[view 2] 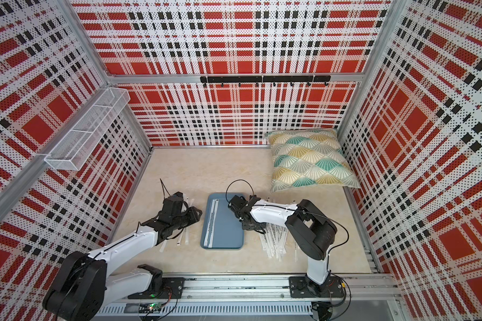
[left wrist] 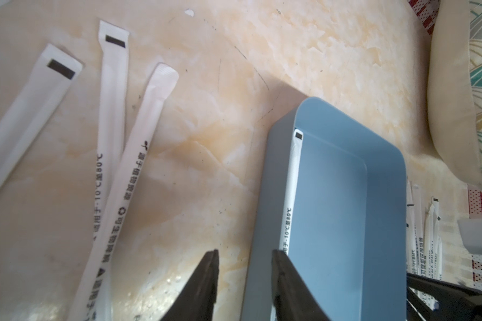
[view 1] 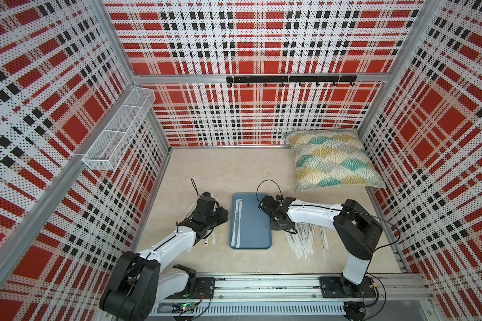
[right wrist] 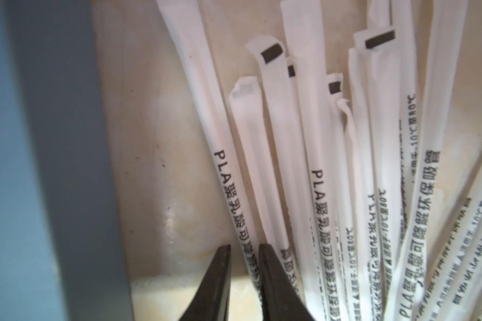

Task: Put the straws into the storage box
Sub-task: Adjust the straw at the center of the board.

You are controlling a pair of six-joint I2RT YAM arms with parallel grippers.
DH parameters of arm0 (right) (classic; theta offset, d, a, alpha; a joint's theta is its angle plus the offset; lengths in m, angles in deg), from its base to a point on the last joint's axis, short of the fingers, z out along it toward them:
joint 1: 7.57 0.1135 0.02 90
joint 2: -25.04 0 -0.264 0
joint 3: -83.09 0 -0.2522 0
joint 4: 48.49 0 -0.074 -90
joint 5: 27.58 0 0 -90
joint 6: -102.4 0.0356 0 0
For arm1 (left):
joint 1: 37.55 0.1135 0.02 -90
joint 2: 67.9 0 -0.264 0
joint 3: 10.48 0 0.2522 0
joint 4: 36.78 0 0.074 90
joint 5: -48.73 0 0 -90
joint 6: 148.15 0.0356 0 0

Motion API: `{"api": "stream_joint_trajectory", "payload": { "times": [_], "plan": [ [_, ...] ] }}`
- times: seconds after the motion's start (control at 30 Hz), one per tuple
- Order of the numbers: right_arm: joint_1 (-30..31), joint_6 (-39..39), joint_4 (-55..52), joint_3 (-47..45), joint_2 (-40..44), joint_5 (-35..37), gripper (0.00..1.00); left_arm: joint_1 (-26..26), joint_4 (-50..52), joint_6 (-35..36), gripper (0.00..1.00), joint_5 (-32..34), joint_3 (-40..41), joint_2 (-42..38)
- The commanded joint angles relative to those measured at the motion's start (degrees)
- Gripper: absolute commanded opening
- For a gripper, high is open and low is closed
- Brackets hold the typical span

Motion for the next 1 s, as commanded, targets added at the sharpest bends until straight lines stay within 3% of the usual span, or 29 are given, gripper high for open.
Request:
{"api": "stream_joint_trajectory", "payload": {
  "times": [0.0, 0.33, 0.5, 0.97],
  "plan": [
    [1.4, 1.0, 0.7, 2.8, -1.6, -1.6, 0.24, 0.7, -0.6, 0.0, 0.37, -0.1, -0.6, -1.3],
    [1.9, 3.5, 1.5, 1.1, 2.3, -3.0, 0.18, 2.6, 0.2, 1.3, 0.37, -1.6, -1.3, -0.6],
    [1.9, 3.6, 1.7, -0.4, 2.7, -3.0, 0.3, 2.6, 0.2, 1.1, 0.37, -1.4, -1.1, -0.5],
    [1.0, 3.7, 5.2, -1.8, -0.2, -2.7, 0.3, 1.4, 0.1, -0.1, 0.36, 0.6, 0.0, -1.8]
  ]
}}
